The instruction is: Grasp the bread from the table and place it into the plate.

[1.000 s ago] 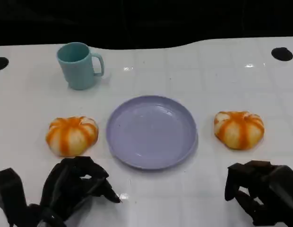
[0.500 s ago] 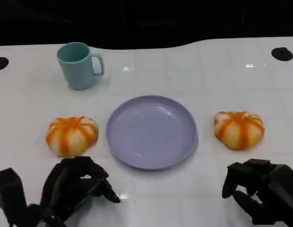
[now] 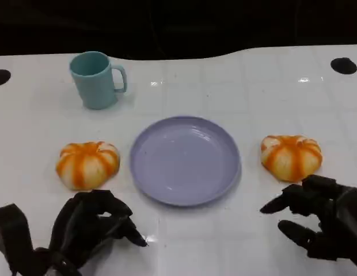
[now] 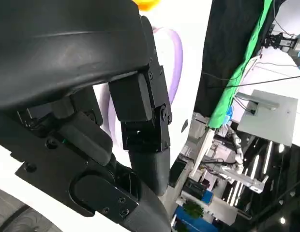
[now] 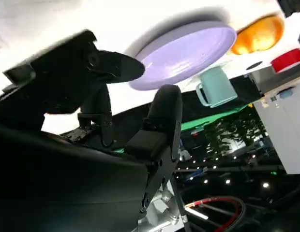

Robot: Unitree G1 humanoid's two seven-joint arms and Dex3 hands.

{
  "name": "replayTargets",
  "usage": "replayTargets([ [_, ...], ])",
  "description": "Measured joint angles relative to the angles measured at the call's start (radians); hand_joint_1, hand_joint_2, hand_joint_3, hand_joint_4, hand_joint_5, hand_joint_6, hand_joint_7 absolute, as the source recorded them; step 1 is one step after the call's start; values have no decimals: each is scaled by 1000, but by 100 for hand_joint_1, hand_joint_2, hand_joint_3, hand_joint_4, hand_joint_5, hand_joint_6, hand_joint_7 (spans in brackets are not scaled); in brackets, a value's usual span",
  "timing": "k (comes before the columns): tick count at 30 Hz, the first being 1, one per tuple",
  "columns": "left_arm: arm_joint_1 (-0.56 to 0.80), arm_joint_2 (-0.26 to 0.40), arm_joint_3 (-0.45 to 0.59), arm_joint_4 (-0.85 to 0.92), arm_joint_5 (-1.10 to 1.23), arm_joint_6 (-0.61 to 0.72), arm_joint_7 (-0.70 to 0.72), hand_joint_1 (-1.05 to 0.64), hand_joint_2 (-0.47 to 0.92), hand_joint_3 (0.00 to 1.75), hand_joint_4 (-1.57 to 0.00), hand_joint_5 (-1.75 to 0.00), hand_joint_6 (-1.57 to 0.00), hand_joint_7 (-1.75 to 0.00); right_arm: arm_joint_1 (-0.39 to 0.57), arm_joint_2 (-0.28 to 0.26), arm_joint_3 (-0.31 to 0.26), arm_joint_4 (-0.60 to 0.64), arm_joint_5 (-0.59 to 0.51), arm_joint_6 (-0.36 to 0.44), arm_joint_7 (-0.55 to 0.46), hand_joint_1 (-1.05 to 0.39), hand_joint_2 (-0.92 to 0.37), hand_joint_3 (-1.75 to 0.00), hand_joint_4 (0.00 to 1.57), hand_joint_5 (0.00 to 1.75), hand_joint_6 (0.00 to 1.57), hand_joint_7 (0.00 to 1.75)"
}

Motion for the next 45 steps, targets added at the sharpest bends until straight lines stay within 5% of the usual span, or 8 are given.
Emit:
replayTargets([
  [7, -4, -1, 0, 2, 0, -1, 0, -105, 68, 0, -157, -61, -157, -34, 19, -18, -47, -68, 21, 46, 55, -46, -92, -4, 33, 35, 51, 7],
  [14, -9, -2, 0, 11, 0, -2, 0, -105, 67, 0, -157, -60, -157, -33, 36, -39, -84, -178, 26, 159, 179, -50, -92, -2, 17, 18, 35, 0],
  [30, -9, -3, 1, 11, -1, -5, 0, -105, 67, 0, -157, -61, -157, -33, -50, -48, -59, -285, -93, 473, 400, -53, -86, 0, 3, 15, 22, 0],
  [45, -8, -3, 2, 9, -3, -1, 0, -105, 67, 0, -157, -61, -157, -33, -298, -24, 95, 26, -179, 537, 348, -46, -78, 0, 8, 27, 27, 1],
])
